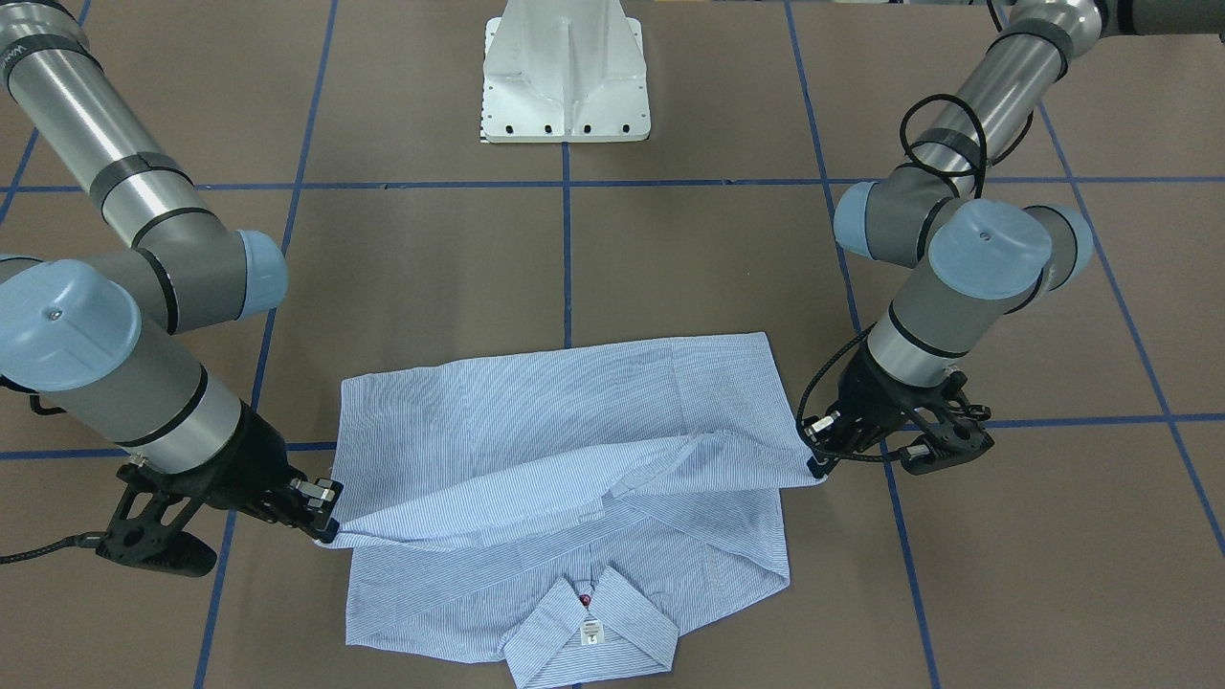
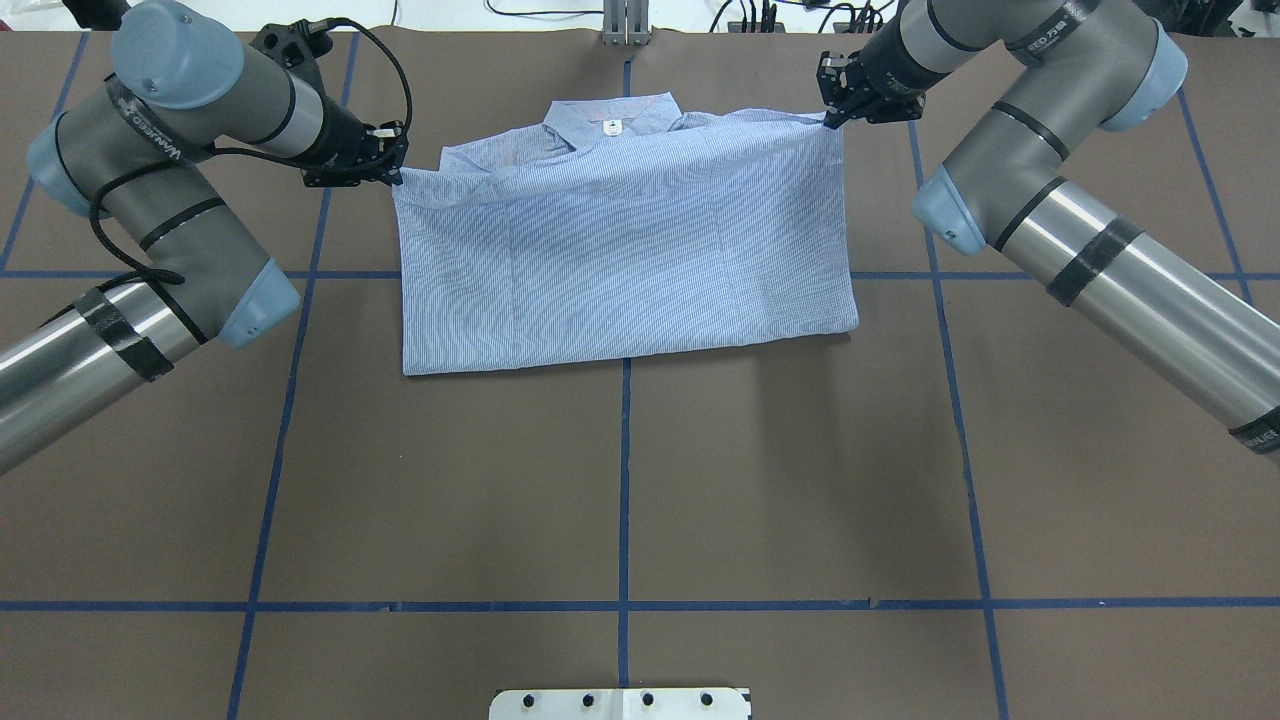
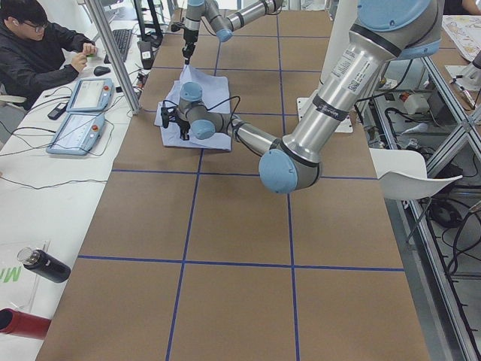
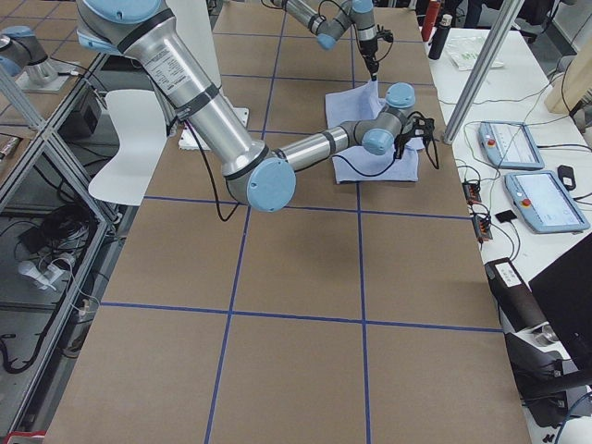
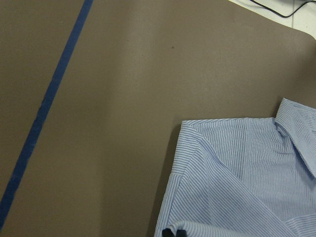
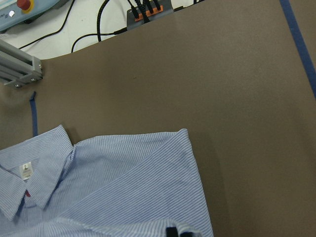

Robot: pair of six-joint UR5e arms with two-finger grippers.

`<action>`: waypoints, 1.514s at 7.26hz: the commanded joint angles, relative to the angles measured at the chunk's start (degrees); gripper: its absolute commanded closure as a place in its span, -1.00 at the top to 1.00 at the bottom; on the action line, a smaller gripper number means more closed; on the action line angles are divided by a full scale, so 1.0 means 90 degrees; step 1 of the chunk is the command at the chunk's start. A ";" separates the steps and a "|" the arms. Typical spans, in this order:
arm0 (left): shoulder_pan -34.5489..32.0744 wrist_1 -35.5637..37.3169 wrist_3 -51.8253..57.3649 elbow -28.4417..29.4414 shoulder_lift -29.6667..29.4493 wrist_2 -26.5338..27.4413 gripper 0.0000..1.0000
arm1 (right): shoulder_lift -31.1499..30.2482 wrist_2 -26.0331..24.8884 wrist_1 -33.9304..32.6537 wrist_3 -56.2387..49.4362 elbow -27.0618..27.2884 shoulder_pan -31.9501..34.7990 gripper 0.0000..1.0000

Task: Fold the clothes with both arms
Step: 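Lay the hem down near the collar and open both grippers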

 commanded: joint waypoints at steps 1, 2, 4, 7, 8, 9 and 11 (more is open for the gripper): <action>-0.0009 -0.0009 -0.0006 0.0036 -0.0036 0.0008 -1.00 | 0.0001 0.0026 -0.0003 0.0000 -0.0153 0.0080 -1.00; -0.0009 -0.0019 -0.0006 0.0036 -0.0037 0.0008 -1.00 | 0.0011 0.0026 -0.0003 0.0000 -0.0154 0.0080 -1.00; -0.0018 -0.0029 -0.0016 0.0026 -0.0095 0.0008 -1.00 | 0.0069 0.0016 -0.0003 -0.0010 -0.0144 0.0061 -1.00; -0.0009 -0.0009 -0.0006 0.0036 -0.0154 0.0017 -1.00 | 0.0342 -0.0081 -0.0003 -0.0029 -0.0397 0.0002 -1.00; -0.0009 0.0001 -0.0006 0.0094 -0.0154 0.0017 -1.00 | 0.0392 -0.0101 -0.0003 -0.0029 -0.0485 0.0002 -1.00; -0.0009 -0.0009 -0.0016 0.0124 -0.0163 0.0027 -1.00 | 0.0498 -0.0149 -0.0003 -0.0029 -0.0621 0.0002 -1.00; -0.0018 -0.0029 -0.0045 0.0260 -0.0251 0.0037 -1.00 | 0.0665 -0.0179 0.0006 -0.0039 -0.0876 0.0002 -1.00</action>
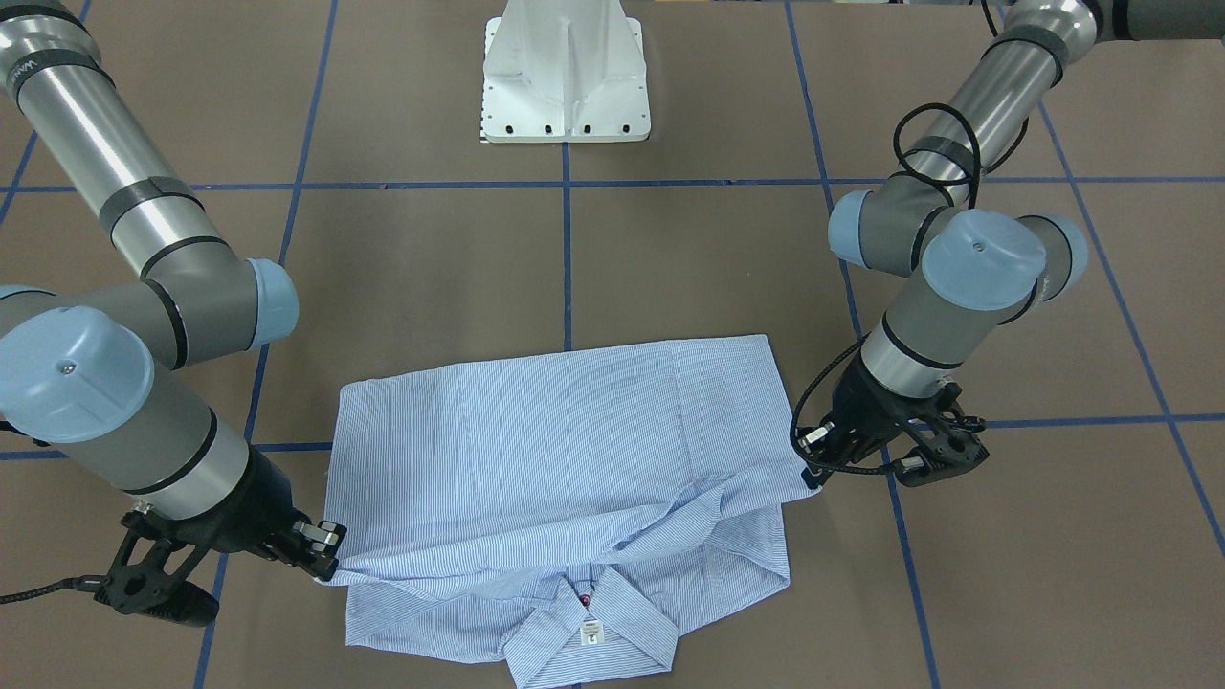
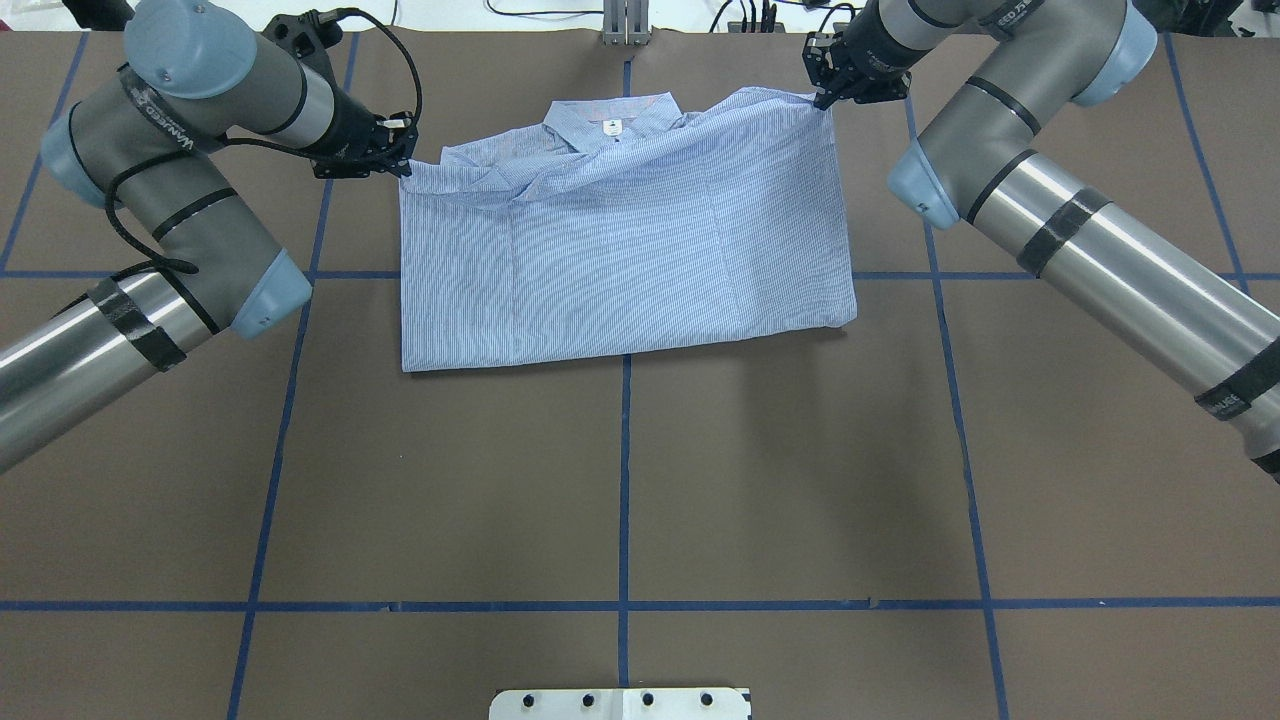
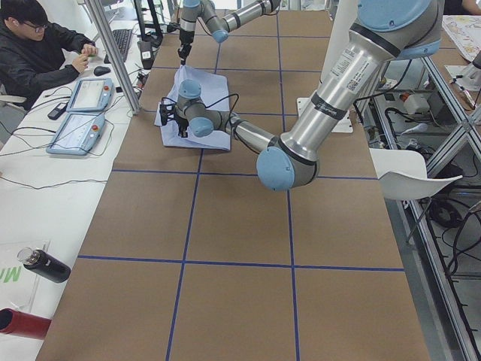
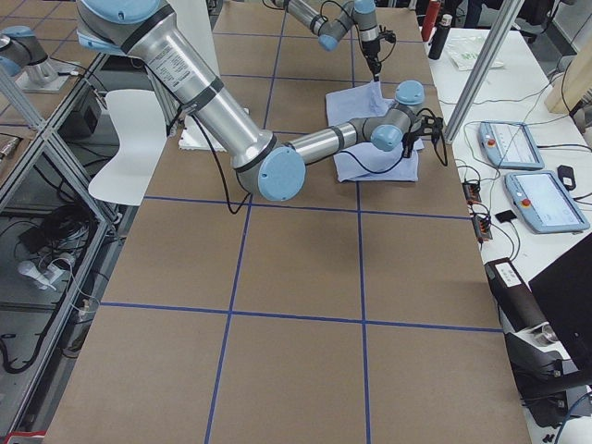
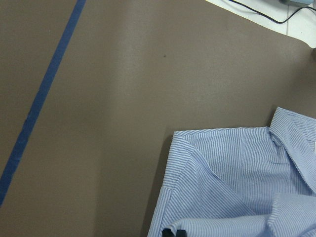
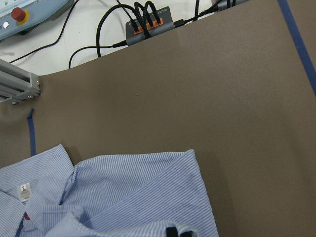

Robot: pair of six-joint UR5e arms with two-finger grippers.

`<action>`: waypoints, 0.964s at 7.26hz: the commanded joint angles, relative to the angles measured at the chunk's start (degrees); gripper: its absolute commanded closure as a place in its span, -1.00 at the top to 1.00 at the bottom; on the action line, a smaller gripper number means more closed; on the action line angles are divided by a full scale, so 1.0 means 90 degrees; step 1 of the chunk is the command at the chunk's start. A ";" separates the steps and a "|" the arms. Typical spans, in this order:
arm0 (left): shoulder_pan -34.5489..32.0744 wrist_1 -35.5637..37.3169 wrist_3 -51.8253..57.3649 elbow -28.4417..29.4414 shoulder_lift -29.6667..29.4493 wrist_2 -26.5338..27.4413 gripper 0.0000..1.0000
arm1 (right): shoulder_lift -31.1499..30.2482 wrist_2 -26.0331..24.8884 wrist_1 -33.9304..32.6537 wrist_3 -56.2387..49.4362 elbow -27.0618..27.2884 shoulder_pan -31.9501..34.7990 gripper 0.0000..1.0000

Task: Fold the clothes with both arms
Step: 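Lay the hem down near the collar and open both grippers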

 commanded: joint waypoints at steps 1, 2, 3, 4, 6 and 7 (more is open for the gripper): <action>-0.0005 -0.0022 -0.0021 0.0223 -0.0116 0.0009 -1.00 | 0.0088 -0.0099 0.0004 -0.0008 -0.0176 -0.0020 -1.00; -0.0005 -0.0109 -0.0021 0.0282 -0.0127 0.0009 -1.00 | 0.0088 -0.0148 0.0004 -0.0008 -0.0234 -0.0030 -1.00; -0.0005 -0.0119 -0.0021 0.0331 -0.0137 0.0009 -1.00 | 0.0088 -0.0158 0.0004 -0.0008 -0.0254 -0.0040 -1.00; -0.0005 -0.0158 -0.0011 0.0370 -0.0146 0.0106 -1.00 | 0.0088 -0.0168 0.0004 -0.0008 -0.0274 -0.0059 -1.00; -0.0005 -0.0178 -0.0021 0.0371 -0.0234 0.0224 0.99 | 0.0078 -0.0245 0.0013 0.0002 -0.0274 -0.0147 0.99; -0.0083 -0.0159 0.0037 0.0380 -0.0263 0.0224 1.00 | 0.0059 -0.0246 0.0013 0.0002 -0.0274 -0.0138 1.00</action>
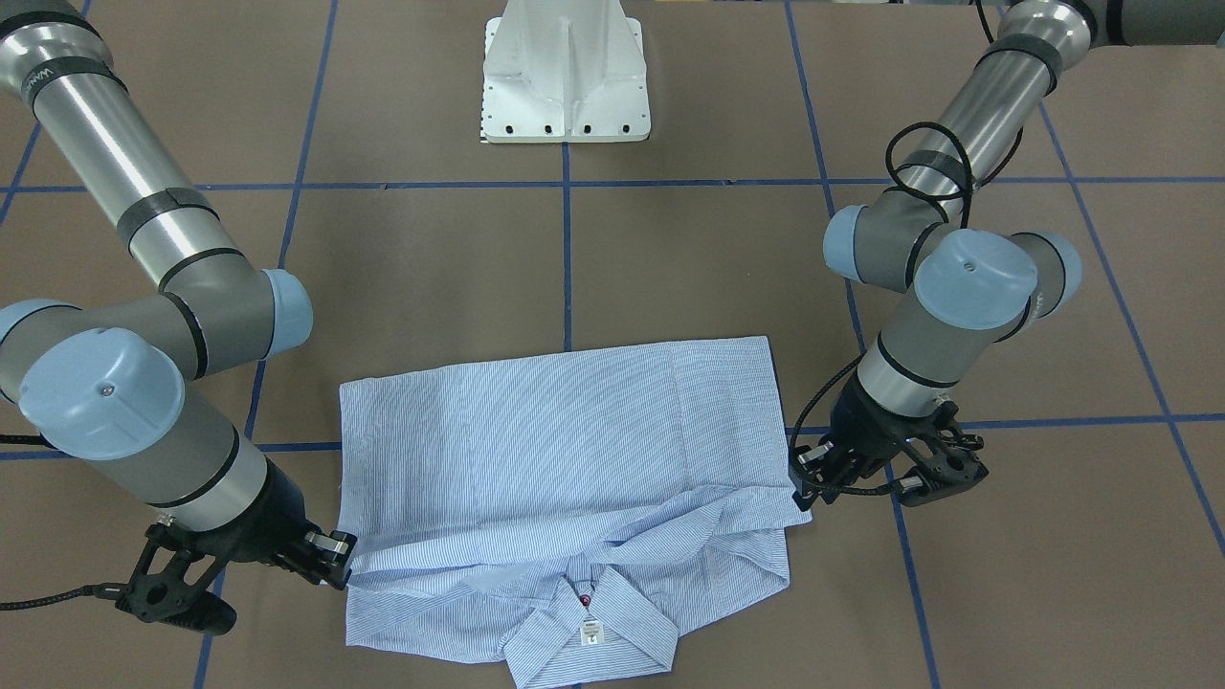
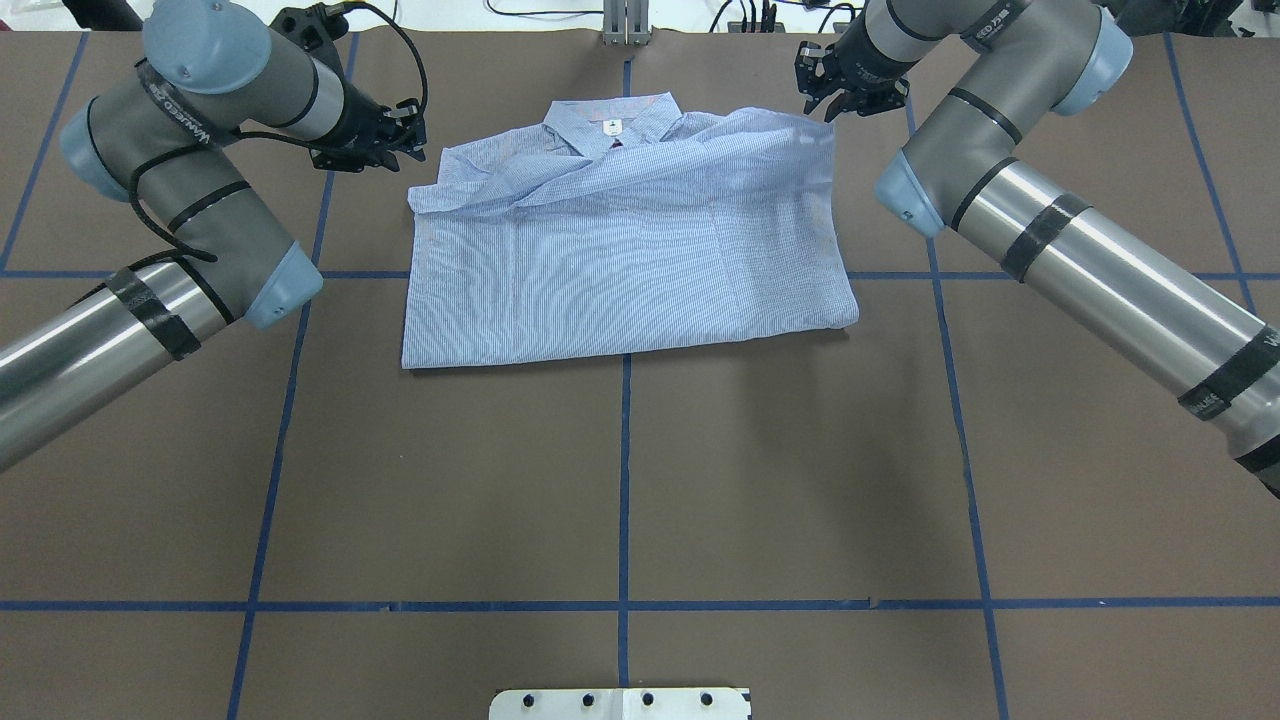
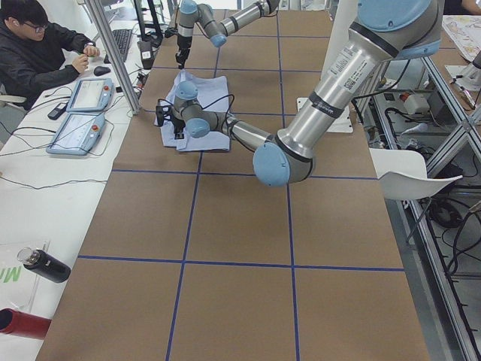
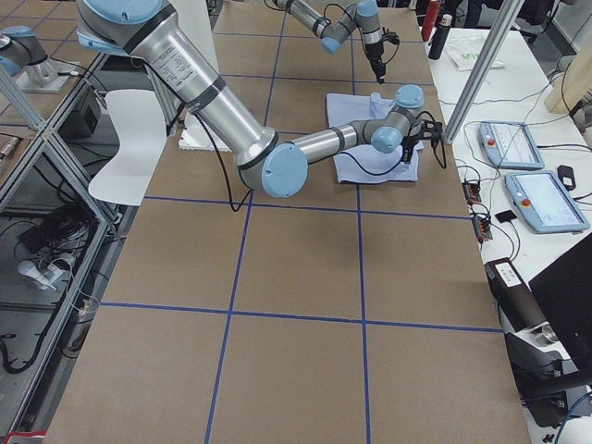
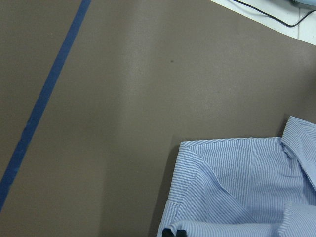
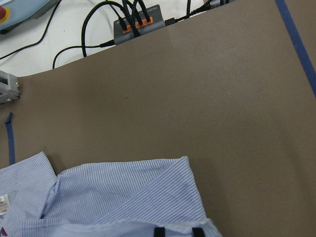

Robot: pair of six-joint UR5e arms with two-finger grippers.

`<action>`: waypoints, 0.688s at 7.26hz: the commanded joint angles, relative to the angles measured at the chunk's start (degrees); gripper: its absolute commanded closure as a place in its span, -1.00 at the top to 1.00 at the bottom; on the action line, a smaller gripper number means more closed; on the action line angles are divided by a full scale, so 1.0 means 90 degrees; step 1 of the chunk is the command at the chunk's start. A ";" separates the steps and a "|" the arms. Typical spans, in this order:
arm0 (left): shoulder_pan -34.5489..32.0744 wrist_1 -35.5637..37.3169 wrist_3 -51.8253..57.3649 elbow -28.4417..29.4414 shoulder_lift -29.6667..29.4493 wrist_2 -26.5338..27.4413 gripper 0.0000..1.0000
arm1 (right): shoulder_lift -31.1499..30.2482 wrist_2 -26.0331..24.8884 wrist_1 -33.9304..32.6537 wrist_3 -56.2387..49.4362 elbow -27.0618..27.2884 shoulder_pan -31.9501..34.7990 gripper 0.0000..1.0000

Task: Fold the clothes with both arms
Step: 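Lay the hem down near the collar and open both grippers, then raise the left gripper away while the right gripper grasps the folded shirt's side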

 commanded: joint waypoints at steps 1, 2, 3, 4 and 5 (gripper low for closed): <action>-0.0221 0.0032 0.0066 -0.0001 -0.0041 0.0000 1.00 | -0.0013 -0.0015 0.0004 0.0013 -0.0002 0.0000 1.00; -0.0262 0.0061 0.0067 -0.0021 -0.0041 -0.0029 1.00 | -0.0032 0.0034 0.0004 0.0023 0.0046 0.0000 1.00; -0.0272 0.0119 0.0057 -0.0127 -0.0041 -0.0049 1.00 | -0.0178 0.0034 -0.0006 0.0081 0.0288 -0.0010 1.00; -0.0272 0.0284 0.0038 -0.0322 -0.0022 -0.0194 1.00 | -0.0576 0.0044 -0.0026 0.0110 0.0793 -0.0126 1.00; -0.0272 0.0470 0.0028 -0.0536 -0.0002 -0.0205 1.00 | -0.0995 0.0044 -0.0026 0.0120 0.1204 -0.0359 1.00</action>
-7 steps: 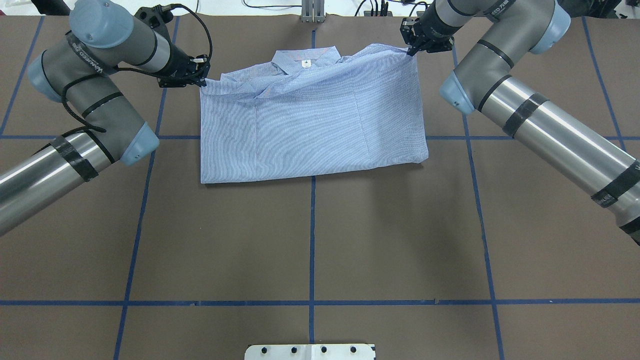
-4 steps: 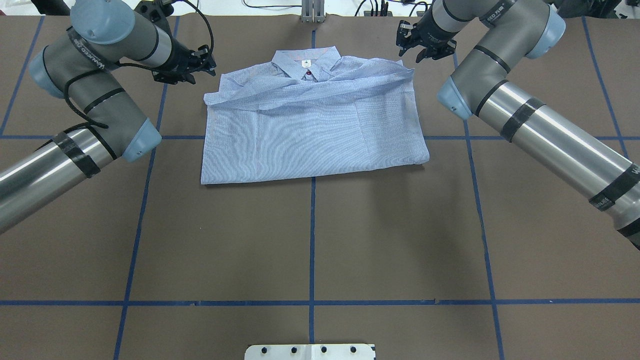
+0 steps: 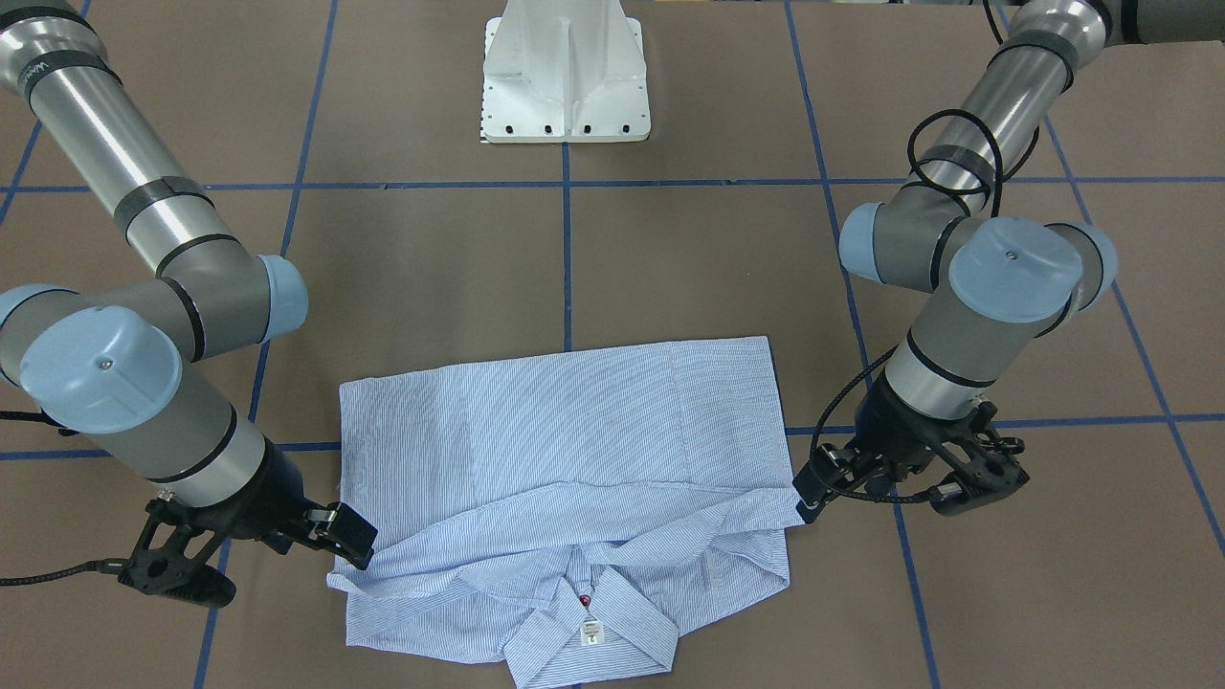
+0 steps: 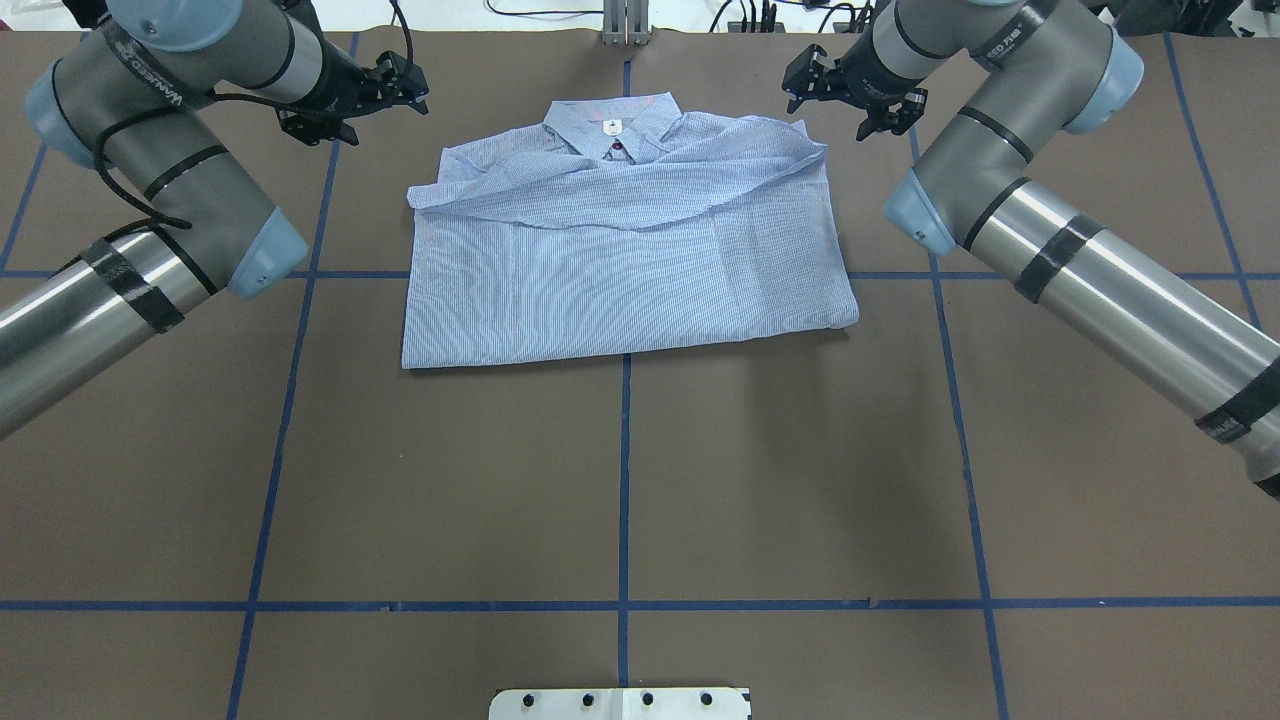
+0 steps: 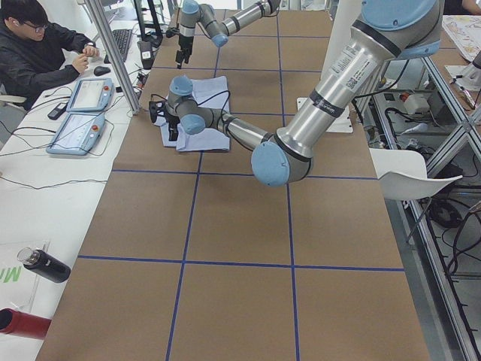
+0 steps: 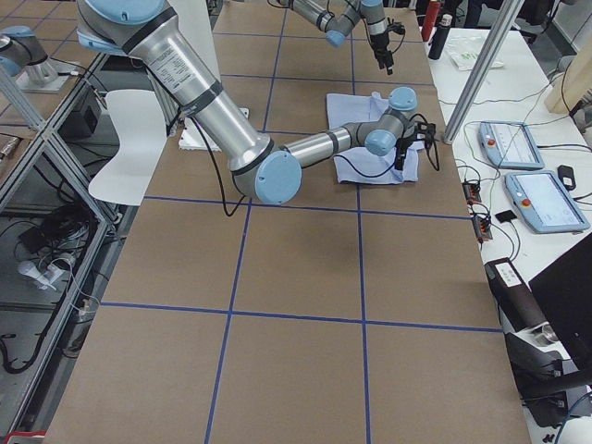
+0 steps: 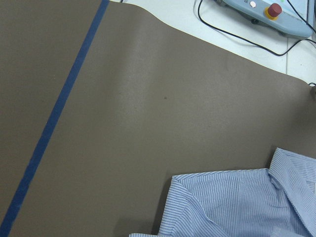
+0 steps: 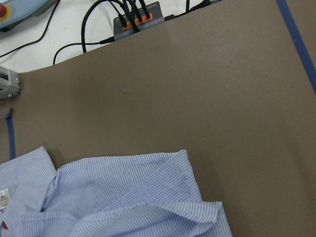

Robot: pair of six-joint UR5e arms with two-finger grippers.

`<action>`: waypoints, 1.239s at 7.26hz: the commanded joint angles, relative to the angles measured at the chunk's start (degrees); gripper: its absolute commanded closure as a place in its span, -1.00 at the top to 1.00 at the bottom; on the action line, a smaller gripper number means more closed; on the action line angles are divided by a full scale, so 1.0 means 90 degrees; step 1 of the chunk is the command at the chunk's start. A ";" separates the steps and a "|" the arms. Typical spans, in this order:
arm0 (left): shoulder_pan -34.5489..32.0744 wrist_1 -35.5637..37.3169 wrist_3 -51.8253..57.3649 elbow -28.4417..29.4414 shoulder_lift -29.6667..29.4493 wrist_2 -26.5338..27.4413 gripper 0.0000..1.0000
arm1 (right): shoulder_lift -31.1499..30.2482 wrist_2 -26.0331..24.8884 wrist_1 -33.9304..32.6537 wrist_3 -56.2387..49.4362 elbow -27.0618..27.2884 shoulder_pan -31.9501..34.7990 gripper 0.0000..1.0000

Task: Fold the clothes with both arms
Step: 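Raise the left gripper away while the right gripper grasps the folded shirt's side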

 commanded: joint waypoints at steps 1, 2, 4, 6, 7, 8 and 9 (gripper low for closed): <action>-0.0005 0.0290 -0.0044 -0.0385 0.0031 -0.0068 1.00 | -0.0818 0.0044 -0.0027 0.0034 0.0879 -0.0470 1.00; -0.0005 0.0358 -0.0063 -0.0502 0.0041 -0.0068 1.00 | -0.1189 0.0189 -0.0105 0.0063 0.1346 -0.0588 1.00; -0.0005 0.0709 -0.0063 -0.0795 0.0041 -0.0068 1.00 | -0.1641 0.0259 -0.0309 0.0161 0.1857 -0.0735 1.00; -0.0005 0.0720 -0.0063 -0.0864 0.0051 -0.0078 1.00 | -0.1768 -0.0012 -0.0408 0.0151 0.1830 -0.1154 1.00; -0.0005 0.0730 -0.0063 -0.0874 0.0061 -0.0078 1.00 | -0.1789 0.0015 -0.0408 0.0151 0.1859 -0.1146 0.99; -0.0005 0.0720 -0.0063 -0.0884 0.0061 -0.0078 1.00 | -0.1798 0.0015 -0.0447 0.0151 0.1840 -0.1146 0.87; -0.0005 0.0749 -0.0063 -0.0971 0.0080 -0.0078 1.00 | -0.1799 0.0025 -0.0544 0.0151 0.1849 -0.1156 0.62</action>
